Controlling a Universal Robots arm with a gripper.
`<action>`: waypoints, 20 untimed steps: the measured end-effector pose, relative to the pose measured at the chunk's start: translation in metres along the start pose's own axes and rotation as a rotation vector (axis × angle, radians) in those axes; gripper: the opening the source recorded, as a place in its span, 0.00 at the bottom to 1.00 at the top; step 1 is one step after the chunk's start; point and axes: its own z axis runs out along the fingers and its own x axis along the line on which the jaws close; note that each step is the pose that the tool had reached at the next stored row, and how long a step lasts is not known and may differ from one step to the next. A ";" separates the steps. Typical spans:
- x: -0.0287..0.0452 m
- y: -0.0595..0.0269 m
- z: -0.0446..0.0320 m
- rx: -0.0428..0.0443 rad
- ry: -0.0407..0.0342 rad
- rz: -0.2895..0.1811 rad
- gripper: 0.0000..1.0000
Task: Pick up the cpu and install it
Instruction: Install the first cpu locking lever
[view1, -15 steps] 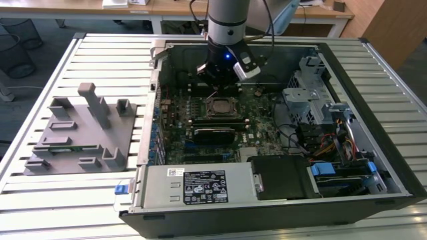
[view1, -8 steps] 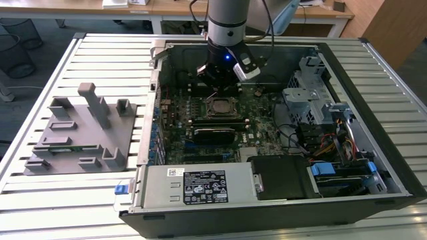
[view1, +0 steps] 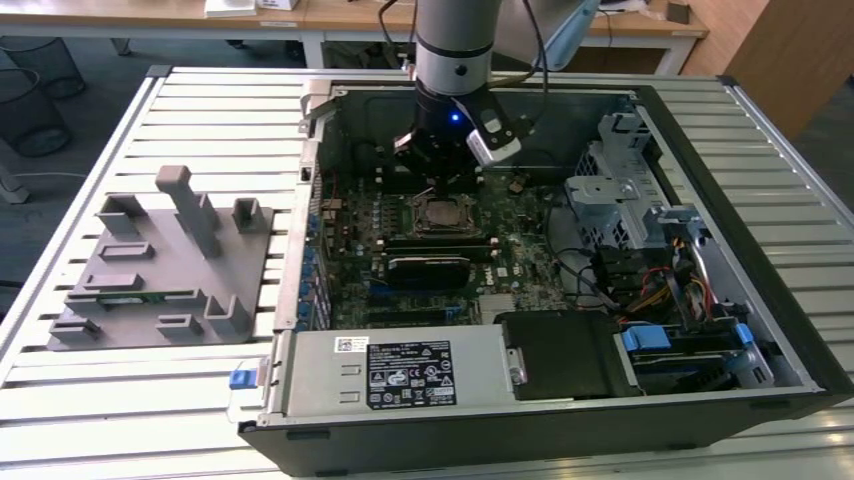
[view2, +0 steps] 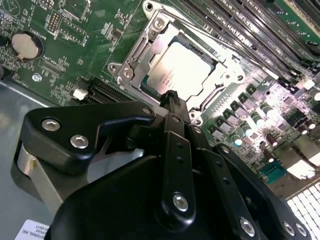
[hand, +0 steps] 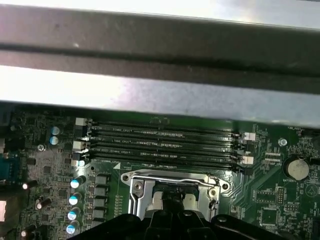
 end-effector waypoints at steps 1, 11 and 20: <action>0.0002 0.0000 -0.0014 -0.0024 -0.0002 0.000 0.11; 0.0006 0.0108 -0.0074 -0.0243 -0.0017 -0.001 0.11; -0.0019 0.0169 -0.0052 -0.0218 -0.0011 -0.012 0.11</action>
